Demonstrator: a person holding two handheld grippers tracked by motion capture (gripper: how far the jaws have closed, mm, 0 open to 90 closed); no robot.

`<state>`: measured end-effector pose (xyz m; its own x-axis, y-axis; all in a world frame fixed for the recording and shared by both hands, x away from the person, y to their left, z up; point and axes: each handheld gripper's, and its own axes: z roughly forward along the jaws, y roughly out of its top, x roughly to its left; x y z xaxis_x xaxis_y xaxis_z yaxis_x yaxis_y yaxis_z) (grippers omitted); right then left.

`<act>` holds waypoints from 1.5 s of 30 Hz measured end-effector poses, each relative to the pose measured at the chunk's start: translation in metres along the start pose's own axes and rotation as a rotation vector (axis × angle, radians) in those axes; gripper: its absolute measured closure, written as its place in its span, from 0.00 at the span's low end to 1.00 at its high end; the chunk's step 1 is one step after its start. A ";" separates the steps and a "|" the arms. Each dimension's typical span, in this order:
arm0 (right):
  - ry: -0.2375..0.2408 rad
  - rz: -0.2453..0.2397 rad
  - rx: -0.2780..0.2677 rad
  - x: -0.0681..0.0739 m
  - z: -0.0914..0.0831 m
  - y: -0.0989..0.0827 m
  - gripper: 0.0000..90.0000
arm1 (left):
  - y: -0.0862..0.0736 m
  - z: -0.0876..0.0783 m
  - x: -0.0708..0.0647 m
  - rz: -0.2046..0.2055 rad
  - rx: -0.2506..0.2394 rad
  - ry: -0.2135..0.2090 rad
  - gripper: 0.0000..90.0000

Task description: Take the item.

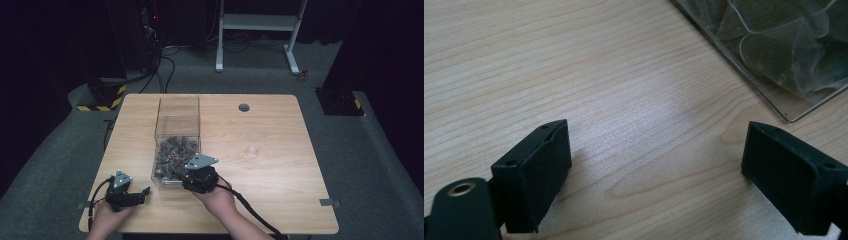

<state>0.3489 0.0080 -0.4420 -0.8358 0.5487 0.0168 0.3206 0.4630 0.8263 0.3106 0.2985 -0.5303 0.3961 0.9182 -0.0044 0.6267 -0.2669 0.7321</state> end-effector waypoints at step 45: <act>-0.057 0.028 -0.130 -0.013 -0.041 0.004 1.00 | 0.000 0.000 0.000 0.000 0.000 0.000 0.14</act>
<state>0.3426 -0.0255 -0.4156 -0.7996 0.6004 0.0121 0.2799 0.3547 0.8921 0.3106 0.2985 -0.5303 0.3960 0.9182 -0.0042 0.6267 -0.2669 0.7321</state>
